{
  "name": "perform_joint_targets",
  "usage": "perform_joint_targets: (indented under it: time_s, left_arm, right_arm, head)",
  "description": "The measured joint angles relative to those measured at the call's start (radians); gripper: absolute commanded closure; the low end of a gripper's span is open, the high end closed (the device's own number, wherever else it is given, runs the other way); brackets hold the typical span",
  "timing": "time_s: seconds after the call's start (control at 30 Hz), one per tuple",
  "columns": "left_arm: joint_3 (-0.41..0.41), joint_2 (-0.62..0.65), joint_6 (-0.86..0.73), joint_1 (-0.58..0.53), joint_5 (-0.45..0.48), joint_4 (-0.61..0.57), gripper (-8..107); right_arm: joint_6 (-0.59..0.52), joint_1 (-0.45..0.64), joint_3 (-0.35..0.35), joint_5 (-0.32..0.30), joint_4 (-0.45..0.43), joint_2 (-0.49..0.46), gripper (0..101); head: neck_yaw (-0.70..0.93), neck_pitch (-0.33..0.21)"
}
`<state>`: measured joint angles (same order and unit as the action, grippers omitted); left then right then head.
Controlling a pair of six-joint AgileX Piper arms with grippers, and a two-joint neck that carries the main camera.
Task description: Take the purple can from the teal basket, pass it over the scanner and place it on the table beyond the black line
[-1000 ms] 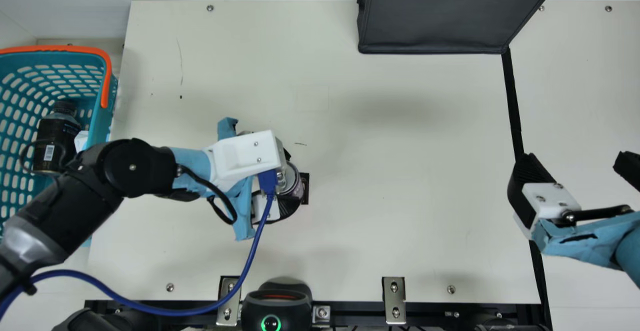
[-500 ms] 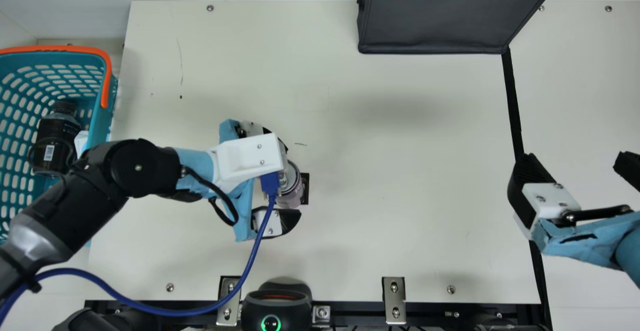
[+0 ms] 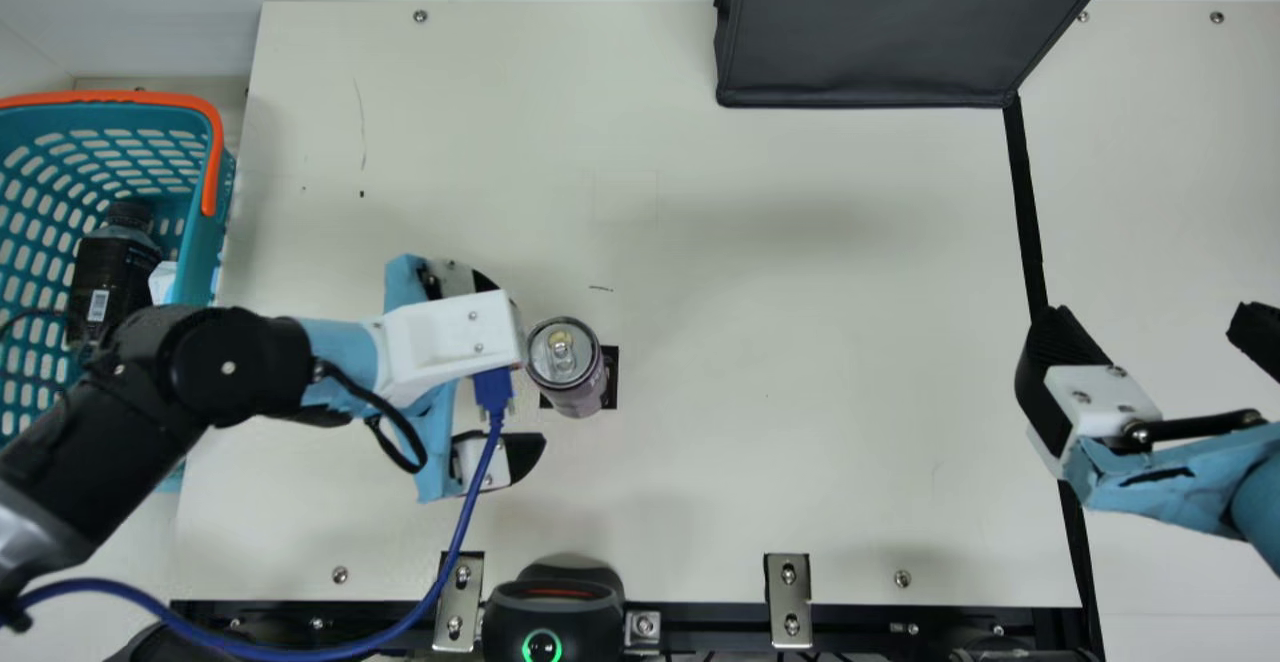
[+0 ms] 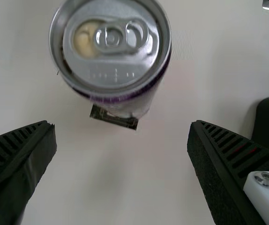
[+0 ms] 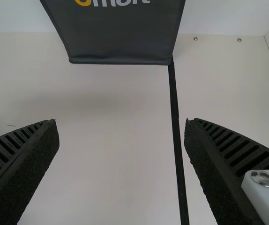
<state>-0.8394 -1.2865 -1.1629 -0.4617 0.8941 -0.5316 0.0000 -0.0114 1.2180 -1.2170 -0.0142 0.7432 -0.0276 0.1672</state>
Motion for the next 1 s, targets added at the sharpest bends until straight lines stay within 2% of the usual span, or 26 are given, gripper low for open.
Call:
perform_joint_targets:
  time_s: [0.2,0.4,0.67,1.0]
  left_arm:
    - [0.010,0.095,0.095,0.017,0.026,0.067,9]
    - [-0.010,0.189,0.266,0.059,0.062,0.137,9]
    - [-0.087,0.275,0.609,0.069,0.122,0.233,9]
    - [-0.197,0.267,1.099,-0.056,0.156,0.387,9]
  right_arm:
    - [0.000,0.000,0.000,0.000,0.000,0.000,6]
    - [0.000,0.000,0.000,0.000,0.000,0.000,6]
    - [0.000,0.000,0.000,0.000,0.000,0.000,6]
    - [0.000,0.000,0.000,0.000,0.000,0.000,6]
  head:
    - [0.000,0.000]
    - [0.000,0.000]
    - [0.000,0.000]
    - [-0.002,0.000]
